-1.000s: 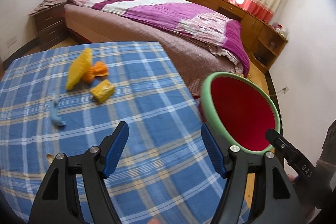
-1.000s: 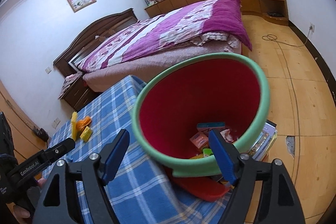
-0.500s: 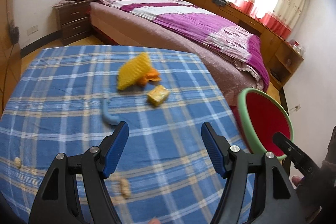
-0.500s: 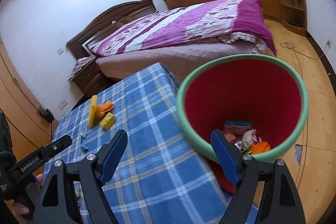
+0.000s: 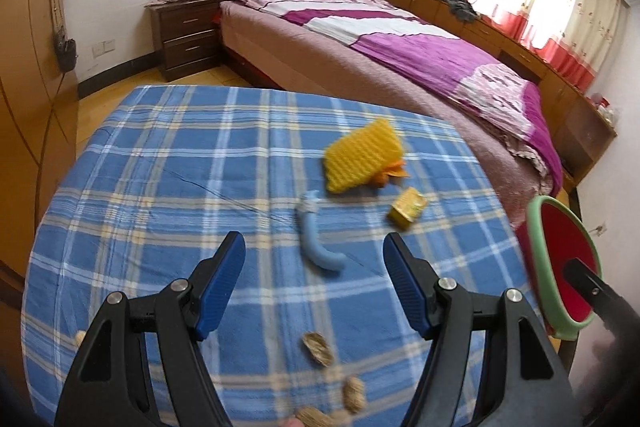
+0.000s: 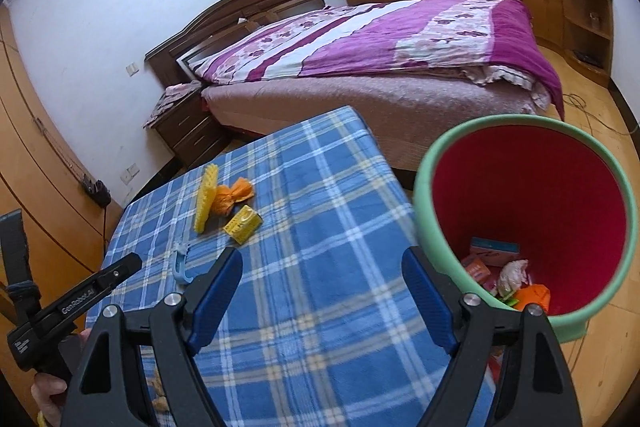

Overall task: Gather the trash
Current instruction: 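Move both open tools back over the table toward the blue piece and soap box, then grasp the blue plastic piece with the left tool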

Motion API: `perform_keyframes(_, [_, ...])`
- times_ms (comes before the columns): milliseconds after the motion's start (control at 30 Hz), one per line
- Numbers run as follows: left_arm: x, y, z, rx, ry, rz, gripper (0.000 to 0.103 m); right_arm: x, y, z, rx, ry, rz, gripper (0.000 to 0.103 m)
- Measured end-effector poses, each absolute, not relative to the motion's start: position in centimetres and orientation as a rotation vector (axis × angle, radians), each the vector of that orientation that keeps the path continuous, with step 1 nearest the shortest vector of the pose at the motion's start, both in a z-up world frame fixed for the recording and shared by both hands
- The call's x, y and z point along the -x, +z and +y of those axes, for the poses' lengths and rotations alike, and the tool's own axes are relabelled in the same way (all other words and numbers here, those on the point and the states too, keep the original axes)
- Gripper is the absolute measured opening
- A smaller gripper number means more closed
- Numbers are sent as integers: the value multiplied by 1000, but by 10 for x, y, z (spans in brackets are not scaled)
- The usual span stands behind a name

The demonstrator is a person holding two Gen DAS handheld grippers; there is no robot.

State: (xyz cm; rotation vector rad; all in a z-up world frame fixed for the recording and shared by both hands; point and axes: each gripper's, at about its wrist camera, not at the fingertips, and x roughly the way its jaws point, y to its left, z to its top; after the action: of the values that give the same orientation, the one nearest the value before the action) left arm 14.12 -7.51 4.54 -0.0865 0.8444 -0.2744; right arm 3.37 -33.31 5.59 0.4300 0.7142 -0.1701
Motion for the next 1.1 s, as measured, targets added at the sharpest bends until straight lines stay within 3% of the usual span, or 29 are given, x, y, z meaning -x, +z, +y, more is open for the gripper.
perform_keyframes(600, [-191, -5, -83, 65, -251, 956, 71, -84, 28, -320, -404, -136, 783, 84])
perform_keyframes(900, [-200, -12, -93, 44, -262, 958, 63, -92, 20, -324, -421, -147, 793, 84])
perform_keyframes(1000, [-203, -12, -94, 28, -259, 959, 58, -94, 20, -322, -417, -145, 798, 84])
perform_keyframes(1100, [-205, -12, -93, 17, -250, 950, 40, -95, 21, -319, -403, -143, 795, 84])
